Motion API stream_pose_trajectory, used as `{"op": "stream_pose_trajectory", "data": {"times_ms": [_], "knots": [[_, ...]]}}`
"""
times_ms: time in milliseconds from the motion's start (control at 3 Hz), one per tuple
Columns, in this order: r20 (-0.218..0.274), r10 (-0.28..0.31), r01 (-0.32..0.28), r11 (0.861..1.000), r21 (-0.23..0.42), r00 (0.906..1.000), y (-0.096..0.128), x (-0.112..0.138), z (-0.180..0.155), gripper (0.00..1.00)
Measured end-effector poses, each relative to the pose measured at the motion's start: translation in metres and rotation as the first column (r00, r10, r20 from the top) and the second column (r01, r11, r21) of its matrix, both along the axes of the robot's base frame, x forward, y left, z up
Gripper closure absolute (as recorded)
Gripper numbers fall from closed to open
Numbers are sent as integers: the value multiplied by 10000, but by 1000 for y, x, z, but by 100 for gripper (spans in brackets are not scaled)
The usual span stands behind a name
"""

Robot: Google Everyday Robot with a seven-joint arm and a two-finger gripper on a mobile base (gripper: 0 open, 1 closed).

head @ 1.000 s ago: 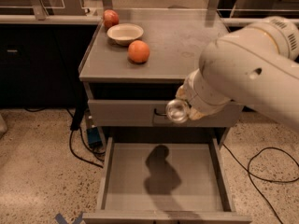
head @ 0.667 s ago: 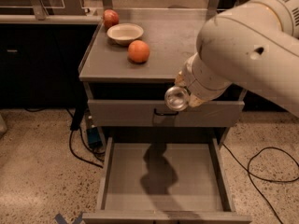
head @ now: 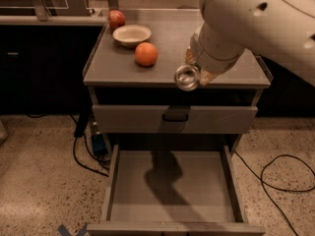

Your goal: Pick green can from middle drawer and place on counter

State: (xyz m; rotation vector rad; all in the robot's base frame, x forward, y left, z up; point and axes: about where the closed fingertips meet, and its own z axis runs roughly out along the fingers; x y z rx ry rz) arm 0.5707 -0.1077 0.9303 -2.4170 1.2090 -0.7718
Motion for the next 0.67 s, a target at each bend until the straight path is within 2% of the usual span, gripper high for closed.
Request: {"op": "stream_pose_trajectory", "data": {"times_ms": [333,667], "knots": [[51,-122,123,9998,-140,9999,-4,21,8,100],[-54,-225,223,9995,-227,9997,-11,52,9,100]]}}
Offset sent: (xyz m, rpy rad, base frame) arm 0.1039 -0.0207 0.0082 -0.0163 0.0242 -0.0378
